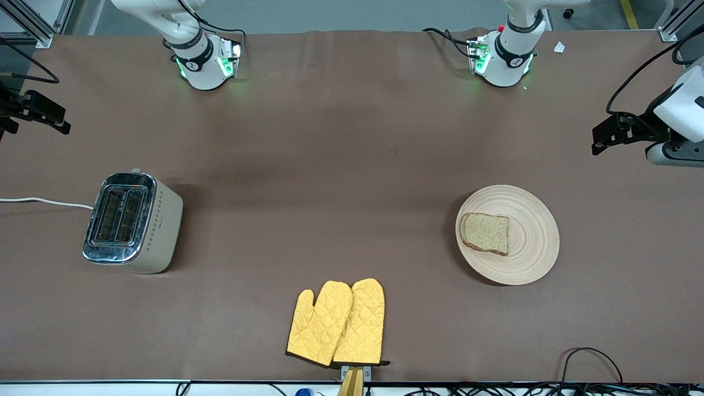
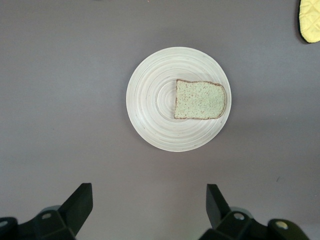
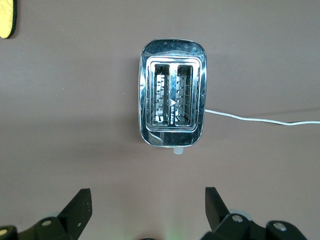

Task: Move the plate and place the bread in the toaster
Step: 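Lower the left gripper toward the wooden plate rim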

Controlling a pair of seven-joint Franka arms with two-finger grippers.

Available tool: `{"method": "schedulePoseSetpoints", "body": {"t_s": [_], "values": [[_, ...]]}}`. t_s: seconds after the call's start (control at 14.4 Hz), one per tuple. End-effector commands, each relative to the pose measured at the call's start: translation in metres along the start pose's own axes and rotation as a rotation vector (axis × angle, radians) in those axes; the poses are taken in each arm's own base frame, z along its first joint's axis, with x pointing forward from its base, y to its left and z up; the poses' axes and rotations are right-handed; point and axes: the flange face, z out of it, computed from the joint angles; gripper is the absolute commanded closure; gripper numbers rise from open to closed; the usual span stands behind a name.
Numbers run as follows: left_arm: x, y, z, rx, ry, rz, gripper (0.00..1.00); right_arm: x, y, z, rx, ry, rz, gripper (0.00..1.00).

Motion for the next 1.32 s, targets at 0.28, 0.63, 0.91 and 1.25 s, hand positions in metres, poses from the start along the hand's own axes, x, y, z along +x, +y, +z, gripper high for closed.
{"method": "schedulePoseSetpoints", "body": {"t_s": [0.28,0.63,0.91,1.25], "values": [[-0.001,0.006,-0.004,0.019,-0.008,0.0,0.0,-0.004,0.0,-0.001,0.002,0.001,0.014,0.0],[0.003,-0.005,0.012,-0.012,-0.047,0.004,0.0,-0.003,0.0,-0.001,0.002,0.002,0.014,0.0],[0.028,-0.071,0.083,-0.213,-0.147,-0.059,0.0,-0.004,0.0,-0.001,0.002,0.001,0.014,0.0],[0.057,-0.162,0.223,-0.459,-0.199,-0.067,0.0,-0.003,0.001,0.0,0.002,0.0,0.014,0.0]]}}
